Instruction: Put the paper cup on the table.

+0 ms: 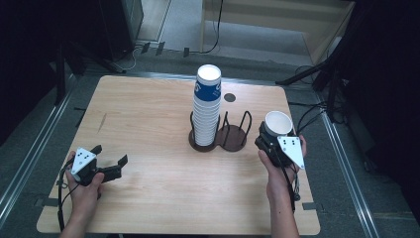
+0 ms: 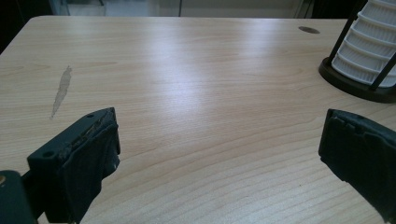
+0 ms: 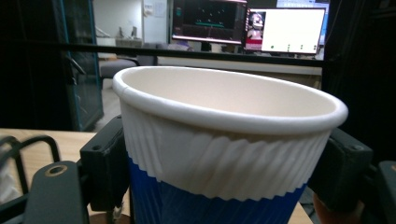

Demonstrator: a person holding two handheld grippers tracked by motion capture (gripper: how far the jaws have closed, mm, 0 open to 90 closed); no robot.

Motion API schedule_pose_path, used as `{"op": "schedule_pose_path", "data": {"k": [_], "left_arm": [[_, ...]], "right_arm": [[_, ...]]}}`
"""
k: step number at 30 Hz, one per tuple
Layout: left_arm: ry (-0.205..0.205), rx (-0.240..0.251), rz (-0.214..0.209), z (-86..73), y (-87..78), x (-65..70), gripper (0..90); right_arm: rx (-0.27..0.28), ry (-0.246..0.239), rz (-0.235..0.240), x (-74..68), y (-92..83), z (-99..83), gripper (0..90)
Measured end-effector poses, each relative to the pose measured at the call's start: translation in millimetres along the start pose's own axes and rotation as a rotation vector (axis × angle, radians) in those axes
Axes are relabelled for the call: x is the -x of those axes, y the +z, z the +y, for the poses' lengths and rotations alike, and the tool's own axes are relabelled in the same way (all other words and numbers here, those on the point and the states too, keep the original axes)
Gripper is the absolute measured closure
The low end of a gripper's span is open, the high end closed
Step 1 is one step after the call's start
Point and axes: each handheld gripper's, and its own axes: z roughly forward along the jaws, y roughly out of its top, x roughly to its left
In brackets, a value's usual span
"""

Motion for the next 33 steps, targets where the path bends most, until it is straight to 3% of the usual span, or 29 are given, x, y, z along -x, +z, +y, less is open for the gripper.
{"op": "schedule_pose_path", "data": {"k": [3, 8, 14, 33], "left_arm": [[-0.001, -0.001, -0.001, 0.0, 0.0, -0.2, 0.0], [0.004, -0.001, 0.000, 0.0, 0.0, 0.2, 0.0], [0.006, -0.003, -0.001, 0.1, 0.0, 0.1, 0.0], [0.020, -0.012, 0.002, 0.4, 1.0, 1.8, 0.0]], "right_arm": [[-0.024, -0.011, -0.007, 1.4, 7.8, -7.5, 19.9], [-0.068, 0.004, -0.002, 4.4, 19.6, -19.3, 19.8], [-0.118, 0.033, -0.033, 11.5, 31.7, -31.8, 19.4], [-0.247, 0.063, -0.059, 25.2, 53.8, -59.3, 18.9]]}}
